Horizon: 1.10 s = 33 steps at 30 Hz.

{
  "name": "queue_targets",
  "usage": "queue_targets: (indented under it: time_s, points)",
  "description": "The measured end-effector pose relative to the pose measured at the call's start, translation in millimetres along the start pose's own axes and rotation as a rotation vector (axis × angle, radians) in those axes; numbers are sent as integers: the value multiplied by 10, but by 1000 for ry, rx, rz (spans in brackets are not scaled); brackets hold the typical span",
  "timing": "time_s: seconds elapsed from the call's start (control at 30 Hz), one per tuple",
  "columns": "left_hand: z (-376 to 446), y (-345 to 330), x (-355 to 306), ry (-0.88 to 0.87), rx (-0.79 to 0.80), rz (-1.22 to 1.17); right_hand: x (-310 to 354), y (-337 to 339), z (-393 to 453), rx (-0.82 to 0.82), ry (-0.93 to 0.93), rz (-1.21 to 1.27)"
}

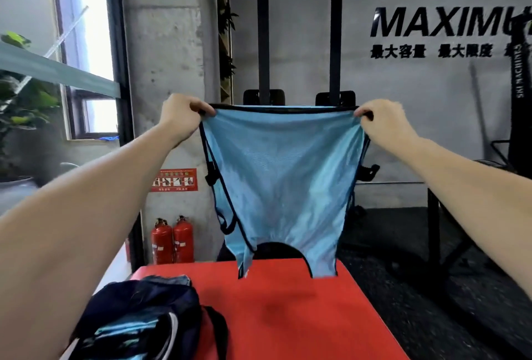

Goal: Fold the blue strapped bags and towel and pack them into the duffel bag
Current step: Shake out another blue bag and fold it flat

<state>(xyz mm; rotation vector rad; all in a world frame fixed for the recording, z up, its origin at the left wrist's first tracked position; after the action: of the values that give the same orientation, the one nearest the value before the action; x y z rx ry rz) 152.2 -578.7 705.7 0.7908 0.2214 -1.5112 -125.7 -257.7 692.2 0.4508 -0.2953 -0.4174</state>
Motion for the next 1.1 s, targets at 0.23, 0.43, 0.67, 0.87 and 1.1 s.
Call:
queue_targets:
  time_s: [0.23, 0.43, 0.67, 0.87, 1.1]
  points:
    - [-1398, -81, 572, 56, 118, -66, -38, -110, -1629, 2, 77, 135]
    - [-3857, -379, 1522, -4, 430, 167, -336, -468, -4110, 380, 103, 113]
    - [-5686, -695, 2042, 3, 832, 274, -810, -855, -5695, 957, 55, -84]
    - [-5782, -589, 1912, -140, 891, 357, -733, -659, -5771, 1057, 56, -150]
    - [-5846, -621, 1819, -361, 897, 299, -765, -622, -5672, 1039, 60, -238]
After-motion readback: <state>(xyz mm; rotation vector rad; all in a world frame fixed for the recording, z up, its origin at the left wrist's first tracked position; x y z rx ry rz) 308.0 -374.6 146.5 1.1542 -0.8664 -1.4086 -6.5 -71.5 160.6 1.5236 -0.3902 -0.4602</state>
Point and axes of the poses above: each hand's wrist, its own z-axis towards the middle knuckle, its own y-axis out of the back of the hand, x = y × z, the point moved 6 cm from there along z, towards the middle knuckle, and after that the axes turned 3 degrees about -z, right-handed, at the moved point
